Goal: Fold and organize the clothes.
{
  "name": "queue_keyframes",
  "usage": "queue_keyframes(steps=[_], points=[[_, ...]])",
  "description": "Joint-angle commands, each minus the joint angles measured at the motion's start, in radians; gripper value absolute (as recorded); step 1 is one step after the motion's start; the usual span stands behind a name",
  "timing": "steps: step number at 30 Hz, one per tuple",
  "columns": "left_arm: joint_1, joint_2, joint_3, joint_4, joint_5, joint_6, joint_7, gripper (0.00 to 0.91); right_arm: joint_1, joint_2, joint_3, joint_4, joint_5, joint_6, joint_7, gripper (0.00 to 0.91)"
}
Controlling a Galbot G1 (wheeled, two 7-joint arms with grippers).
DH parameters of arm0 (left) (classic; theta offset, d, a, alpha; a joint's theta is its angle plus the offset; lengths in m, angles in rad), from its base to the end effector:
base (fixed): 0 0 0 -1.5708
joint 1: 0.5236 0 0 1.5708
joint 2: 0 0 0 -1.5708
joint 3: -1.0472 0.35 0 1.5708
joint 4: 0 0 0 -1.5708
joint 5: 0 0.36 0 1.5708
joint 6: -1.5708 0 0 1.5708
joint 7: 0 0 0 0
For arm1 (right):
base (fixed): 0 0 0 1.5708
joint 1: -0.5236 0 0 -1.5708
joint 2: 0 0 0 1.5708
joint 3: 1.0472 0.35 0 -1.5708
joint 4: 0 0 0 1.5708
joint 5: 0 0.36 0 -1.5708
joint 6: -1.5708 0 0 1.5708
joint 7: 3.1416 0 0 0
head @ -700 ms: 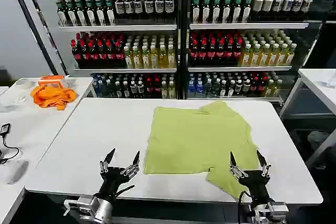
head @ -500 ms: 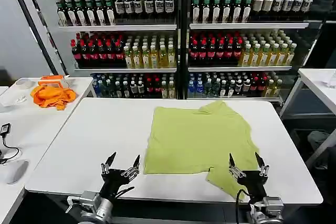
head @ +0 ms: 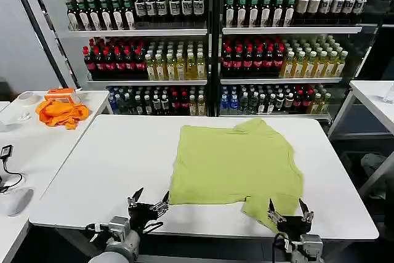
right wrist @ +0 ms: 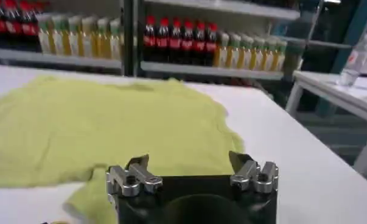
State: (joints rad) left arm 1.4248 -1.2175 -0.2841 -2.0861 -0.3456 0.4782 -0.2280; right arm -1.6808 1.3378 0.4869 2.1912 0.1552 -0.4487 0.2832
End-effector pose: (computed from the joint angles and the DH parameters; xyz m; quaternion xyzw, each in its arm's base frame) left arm 0.2137 -0.0100 -0.2866 -0.0863 -0.9719 -0.0080 0.2187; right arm 0.1534 -0.0220 -0.2856 -0.0588 -0.9696 0.0574 0.2306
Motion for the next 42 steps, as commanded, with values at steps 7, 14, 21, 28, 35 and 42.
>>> queue_keyframes(steps=[7,14,21,28,35,42], points=[[-0.068,-0.021,0.107,0.073,0.014,0.041,-0.024,0.907,-0.025,0.017,-0.014,-0.014,-0.011,-0.020,0.015,0.907],[-0.078,-0.039,0.141,0.110,0.031,0.042,-0.029,0.393,-0.026,0.043,-0.024,-0.027,-0.031,-0.018,0.014,0.494],[-0.072,-0.031,0.148,0.108,0.005,0.062,-0.027,0.040,-0.028,0.050,-0.023,-0.035,-0.017,-0.009,0.028,0.000],[-0.068,-0.025,0.150,0.111,-0.010,0.061,-0.017,0.030,-0.032,0.061,-0.031,-0.031,-0.012,-0.008,0.034,0.000],[-0.070,-0.019,0.145,0.115,-0.053,0.052,0.001,0.030,-0.038,0.061,-0.031,-0.025,-0.010,0.000,0.031,0.000],[-0.044,-0.020,0.140,0.076,-0.080,0.034,0.027,0.030,-0.053,0.062,-0.029,0.005,-0.001,0.032,0.025,0.000]])
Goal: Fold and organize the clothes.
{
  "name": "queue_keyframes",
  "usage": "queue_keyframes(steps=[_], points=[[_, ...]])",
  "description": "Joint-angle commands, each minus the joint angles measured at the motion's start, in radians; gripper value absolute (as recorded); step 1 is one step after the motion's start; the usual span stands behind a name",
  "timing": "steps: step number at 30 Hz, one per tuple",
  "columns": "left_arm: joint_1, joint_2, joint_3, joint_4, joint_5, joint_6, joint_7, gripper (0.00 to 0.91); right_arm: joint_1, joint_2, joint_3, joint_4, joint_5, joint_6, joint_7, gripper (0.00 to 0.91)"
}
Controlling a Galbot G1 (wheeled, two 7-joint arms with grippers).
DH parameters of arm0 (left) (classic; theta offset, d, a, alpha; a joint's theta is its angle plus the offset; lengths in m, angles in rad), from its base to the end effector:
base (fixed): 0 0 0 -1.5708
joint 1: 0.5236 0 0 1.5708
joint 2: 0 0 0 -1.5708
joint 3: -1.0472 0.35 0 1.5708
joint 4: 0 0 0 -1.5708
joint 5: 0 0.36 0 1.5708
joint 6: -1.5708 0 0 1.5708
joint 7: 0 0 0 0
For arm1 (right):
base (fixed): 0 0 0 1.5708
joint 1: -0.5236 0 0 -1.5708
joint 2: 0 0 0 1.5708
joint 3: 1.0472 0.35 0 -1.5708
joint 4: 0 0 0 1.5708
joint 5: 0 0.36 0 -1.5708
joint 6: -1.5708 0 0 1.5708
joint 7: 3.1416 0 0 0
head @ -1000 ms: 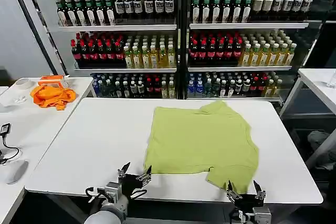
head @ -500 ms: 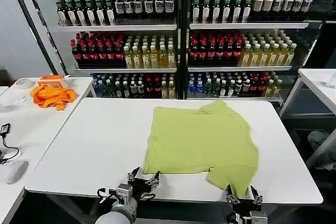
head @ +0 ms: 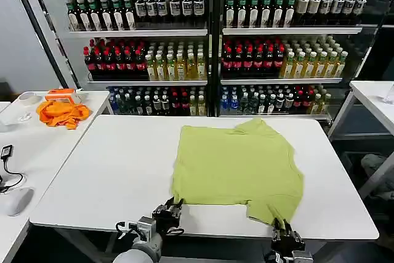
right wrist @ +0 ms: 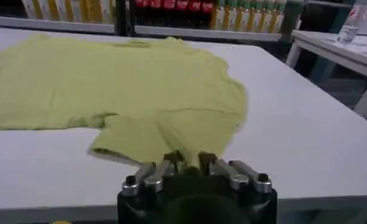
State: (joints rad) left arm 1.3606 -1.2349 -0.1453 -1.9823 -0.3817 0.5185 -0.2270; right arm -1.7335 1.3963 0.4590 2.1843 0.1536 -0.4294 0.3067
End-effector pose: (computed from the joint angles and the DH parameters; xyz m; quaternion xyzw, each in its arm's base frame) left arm 0.2193 -0.0472 -0.3178 -0.1410 -0.9503 0.0038 0.2775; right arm 0.1361 -0.0061 -0.2974 -0.0691 -0.9641 0.0292 0.2546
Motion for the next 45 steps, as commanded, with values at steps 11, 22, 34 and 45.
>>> queue_keyframes(steps=[11,22,34,45], points=[[0.148,0.006,-0.080,-0.177,-0.123,-0.026,0.033,0.030,-0.082,-0.016,0.028,0.104,0.008,0.054,-0.015,0.000],[0.197,0.063,-0.201,-0.297,-0.215,-0.023,0.035,0.030,-0.142,-0.052,0.089,0.258,0.023,0.054,-0.034,0.000],[0.001,0.126,-0.149,-0.173,-0.240,-0.015,0.021,0.040,0.181,-0.170,0.097,0.087,0.108,0.021,-0.053,0.000],[-0.211,0.126,-0.003,0.030,-0.206,-0.015,0.030,0.030,0.399,-0.272,0.031,-0.113,0.110,0.006,-0.083,0.000]])
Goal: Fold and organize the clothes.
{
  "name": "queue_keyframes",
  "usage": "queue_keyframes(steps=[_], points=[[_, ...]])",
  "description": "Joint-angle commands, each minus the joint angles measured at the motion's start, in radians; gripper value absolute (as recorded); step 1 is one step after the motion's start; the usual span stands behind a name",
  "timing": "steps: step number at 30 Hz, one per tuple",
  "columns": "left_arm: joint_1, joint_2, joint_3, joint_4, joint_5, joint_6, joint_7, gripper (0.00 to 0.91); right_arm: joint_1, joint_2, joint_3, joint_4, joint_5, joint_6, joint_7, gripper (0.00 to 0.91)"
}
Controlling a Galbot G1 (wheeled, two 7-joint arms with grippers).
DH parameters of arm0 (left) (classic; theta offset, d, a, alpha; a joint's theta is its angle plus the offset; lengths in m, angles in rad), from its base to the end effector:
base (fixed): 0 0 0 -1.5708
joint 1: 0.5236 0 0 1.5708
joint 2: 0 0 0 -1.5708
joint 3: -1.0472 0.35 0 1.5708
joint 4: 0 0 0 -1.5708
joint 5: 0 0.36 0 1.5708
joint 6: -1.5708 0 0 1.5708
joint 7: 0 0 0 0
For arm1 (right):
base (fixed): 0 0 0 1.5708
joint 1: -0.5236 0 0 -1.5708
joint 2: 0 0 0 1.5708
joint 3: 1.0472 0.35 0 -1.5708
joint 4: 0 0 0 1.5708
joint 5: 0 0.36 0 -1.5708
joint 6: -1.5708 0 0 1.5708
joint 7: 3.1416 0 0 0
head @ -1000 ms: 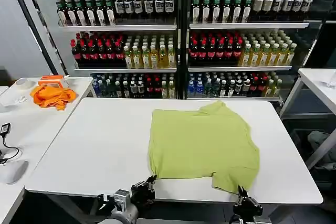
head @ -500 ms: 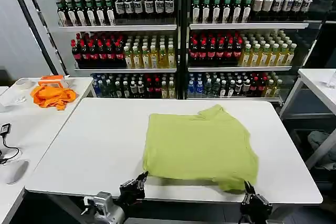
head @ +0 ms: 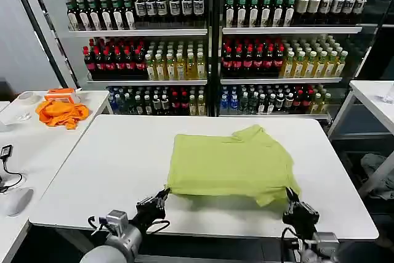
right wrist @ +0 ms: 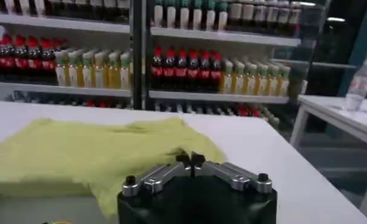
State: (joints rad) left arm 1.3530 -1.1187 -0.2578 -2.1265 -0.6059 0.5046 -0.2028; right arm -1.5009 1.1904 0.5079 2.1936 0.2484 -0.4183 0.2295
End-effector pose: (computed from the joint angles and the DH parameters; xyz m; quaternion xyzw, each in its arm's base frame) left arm 0.2275 -0.0023 -0.2596 -0.1606 -0.9592 0.0620 0.2244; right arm 0.2051 -0.0477 -0.2465 -0.0103 -0.9885 0.0741 0.1316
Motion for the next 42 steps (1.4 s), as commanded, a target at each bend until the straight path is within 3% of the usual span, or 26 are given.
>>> queue_keyframes(steps=[1,14,15,18,19,20,21,34,42], points=[[-0.209,0.008,0.116,0.187,0.023,-0.001,0.006,0.040,0.178,-0.074,-0.023,-0.137,0.014,-0.007,-0.010,0.000],[-0.240,-0.013,0.159,0.258,0.070,-0.006,0.014,0.050,0.231,-0.064,-0.086,-0.268,-0.033,-0.001,-0.030,0.000],[-0.234,-0.013,0.159,0.256,0.072,-0.006,0.014,0.071,0.226,-0.062,-0.092,-0.272,-0.040,0.002,-0.031,0.000],[-0.225,-0.017,0.158,0.249,0.076,-0.006,0.015,0.242,0.215,-0.055,-0.101,-0.275,-0.055,0.005,-0.033,0.000],[-0.223,-0.018,0.157,0.246,0.076,-0.006,0.015,0.393,0.211,-0.053,-0.103,-0.275,-0.059,0.005,-0.033,0.272],[-0.221,-0.021,0.156,0.244,0.076,-0.005,0.015,0.715,0.208,-0.051,-0.104,-0.273,-0.063,0.004,-0.033,0.796],[-0.219,-0.023,0.155,0.242,0.076,-0.005,0.015,0.907,0.203,-0.049,-0.104,-0.271,-0.066,0.002,-0.032,0.907],[-0.152,-0.029,0.114,0.183,0.079,-0.005,0.020,0.907,0.096,-0.024,-0.036,-0.178,-0.070,0.020,-0.026,0.907],[-0.125,-0.030,0.090,0.199,0.078,-0.009,0.016,0.907,0.017,-0.011,0.050,-0.155,-0.021,0.016,-0.012,0.907]])
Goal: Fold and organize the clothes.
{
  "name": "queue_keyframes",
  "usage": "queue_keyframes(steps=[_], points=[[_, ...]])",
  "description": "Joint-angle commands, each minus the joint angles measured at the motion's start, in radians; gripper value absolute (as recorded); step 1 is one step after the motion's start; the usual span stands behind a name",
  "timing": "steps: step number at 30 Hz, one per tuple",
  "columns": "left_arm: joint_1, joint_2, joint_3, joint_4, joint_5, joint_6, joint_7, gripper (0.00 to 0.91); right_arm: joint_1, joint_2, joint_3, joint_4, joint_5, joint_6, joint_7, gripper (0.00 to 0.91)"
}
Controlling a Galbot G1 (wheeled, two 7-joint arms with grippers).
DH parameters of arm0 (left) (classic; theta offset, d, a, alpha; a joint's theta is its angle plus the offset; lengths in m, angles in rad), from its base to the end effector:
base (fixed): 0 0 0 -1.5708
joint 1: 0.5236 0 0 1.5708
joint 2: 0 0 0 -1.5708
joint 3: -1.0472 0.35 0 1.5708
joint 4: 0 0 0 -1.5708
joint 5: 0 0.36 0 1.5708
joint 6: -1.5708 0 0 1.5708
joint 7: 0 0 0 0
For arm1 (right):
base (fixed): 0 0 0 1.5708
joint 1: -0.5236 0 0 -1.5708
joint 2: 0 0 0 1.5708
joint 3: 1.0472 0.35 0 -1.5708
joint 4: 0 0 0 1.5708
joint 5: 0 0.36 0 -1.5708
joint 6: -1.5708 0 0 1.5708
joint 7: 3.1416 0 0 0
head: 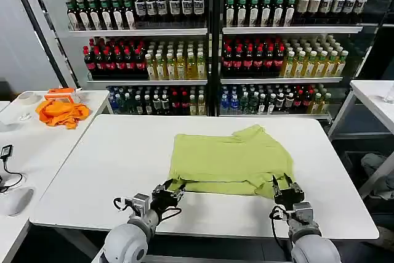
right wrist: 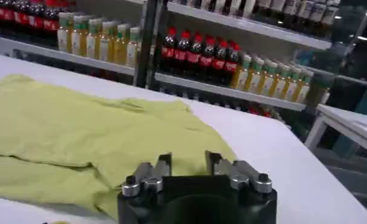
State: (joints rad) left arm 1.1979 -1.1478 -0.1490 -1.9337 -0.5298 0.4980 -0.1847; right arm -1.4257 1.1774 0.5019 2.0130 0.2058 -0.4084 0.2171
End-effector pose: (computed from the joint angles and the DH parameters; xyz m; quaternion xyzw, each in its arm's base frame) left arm 0.2717 -0.0211 -0.2973 -0.1677 -0.9560 0.0196 0.2401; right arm 0.2344 -0.0686 -0.2909 -0.0327 -0.9786 0.1093 0.1710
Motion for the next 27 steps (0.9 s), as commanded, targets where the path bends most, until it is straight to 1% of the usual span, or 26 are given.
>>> queue_keyframes(steps=[1,6,7,8,9,10,11,12,13,15,21,26,27], points=[[0.027,-0.002,-0.019,0.012,0.003,-0.002,-0.003,0.907,-0.063,0.003,0.061,0.020,0.035,0.000,0.003,0.907],[0.012,-0.013,-0.018,0.040,0.009,-0.003,-0.013,0.907,-0.065,0.010,0.071,-0.020,0.085,-0.039,0.019,0.907],[0.008,-0.016,-0.016,0.045,0.008,-0.003,-0.014,0.766,-0.063,0.011,0.072,-0.029,0.108,-0.049,0.022,0.907],[0.006,-0.017,-0.015,0.047,0.008,-0.003,-0.014,0.161,-0.061,0.012,0.072,-0.040,0.127,-0.057,0.024,0.907],[0.003,-0.020,-0.014,0.050,0.008,-0.004,-0.016,0.020,-0.059,0.013,0.070,-0.047,0.136,-0.061,0.025,0.907],[0.001,-0.023,-0.011,0.053,0.008,-0.006,-0.018,0.020,-0.056,0.013,0.066,-0.059,0.145,-0.061,0.025,0.826],[0.000,-0.023,-0.008,0.057,0.009,-0.019,-0.019,0.020,-0.053,0.014,0.062,-0.064,0.147,-0.061,0.026,0.494],[-0.001,-0.023,-0.005,0.059,0.010,-0.031,-0.020,0.020,-0.052,0.015,0.061,-0.066,0.148,-0.061,0.026,0.232],[-0.002,-0.024,-0.002,0.063,0.016,-0.038,-0.020,0.020,-0.048,0.016,0.052,-0.073,0.157,-0.060,0.027,0.141],[-0.005,-0.024,0.001,0.067,0.014,-0.041,-0.019,0.020,-0.040,0.018,0.043,-0.081,0.159,-0.056,0.029,0.000],[-0.017,-0.023,0.008,0.081,0.014,-0.039,-0.016,0.010,-0.031,0.022,0.037,-0.089,0.160,-0.041,0.032,0.000],[-0.018,-0.028,0.011,0.095,0.011,-0.041,-0.012,0.020,-0.033,0.025,0.035,-0.090,0.156,-0.033,0.032,0.000],[-0.017,-0.028,0.010,0.095,0.009,-0.042,-0.011,0.010,-0.033,0.026,0.035,-0.088,0.156,-0.033,0.032,0.000]])
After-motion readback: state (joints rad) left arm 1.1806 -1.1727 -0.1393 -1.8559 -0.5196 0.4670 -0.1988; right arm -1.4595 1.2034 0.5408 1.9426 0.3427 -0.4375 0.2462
